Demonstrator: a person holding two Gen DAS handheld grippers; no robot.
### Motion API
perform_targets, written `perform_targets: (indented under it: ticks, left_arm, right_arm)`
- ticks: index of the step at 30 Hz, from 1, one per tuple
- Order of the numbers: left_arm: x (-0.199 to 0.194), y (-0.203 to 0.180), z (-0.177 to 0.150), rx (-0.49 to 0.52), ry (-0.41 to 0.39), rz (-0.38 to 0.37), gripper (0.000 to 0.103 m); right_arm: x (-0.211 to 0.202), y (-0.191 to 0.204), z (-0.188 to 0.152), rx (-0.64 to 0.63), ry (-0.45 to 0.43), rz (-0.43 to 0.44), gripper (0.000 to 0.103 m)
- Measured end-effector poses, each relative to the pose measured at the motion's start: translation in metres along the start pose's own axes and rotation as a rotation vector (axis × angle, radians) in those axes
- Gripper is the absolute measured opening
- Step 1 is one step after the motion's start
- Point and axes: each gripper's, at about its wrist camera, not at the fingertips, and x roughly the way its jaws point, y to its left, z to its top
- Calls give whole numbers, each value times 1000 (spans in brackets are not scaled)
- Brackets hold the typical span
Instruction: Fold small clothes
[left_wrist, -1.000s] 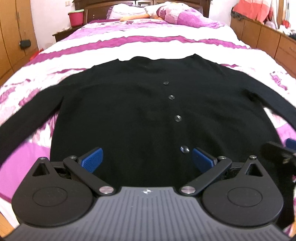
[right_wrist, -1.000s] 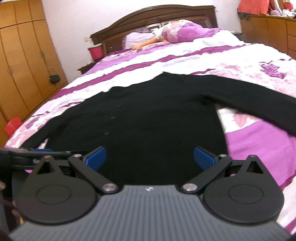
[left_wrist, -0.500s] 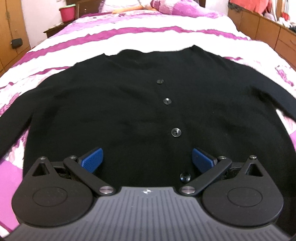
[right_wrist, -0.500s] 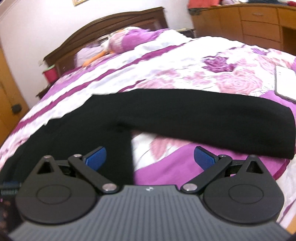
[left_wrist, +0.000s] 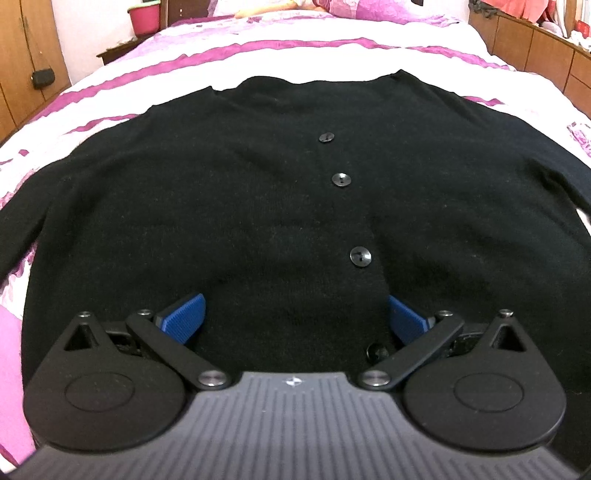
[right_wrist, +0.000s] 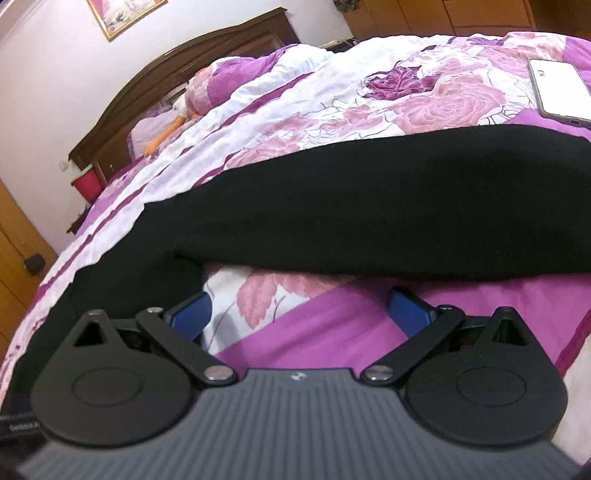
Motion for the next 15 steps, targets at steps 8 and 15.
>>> perform_targets:
  ticks: [8,15]
  left_arm:
    - [-3,-1,-4,6,-23,5,103]
    - [-4,3,0,-1,-11,-12,103]
  right_arm:
    - [-5,-32,21,221,-43,105,103]
    - [-5,-54,42,319,-167,23,99]
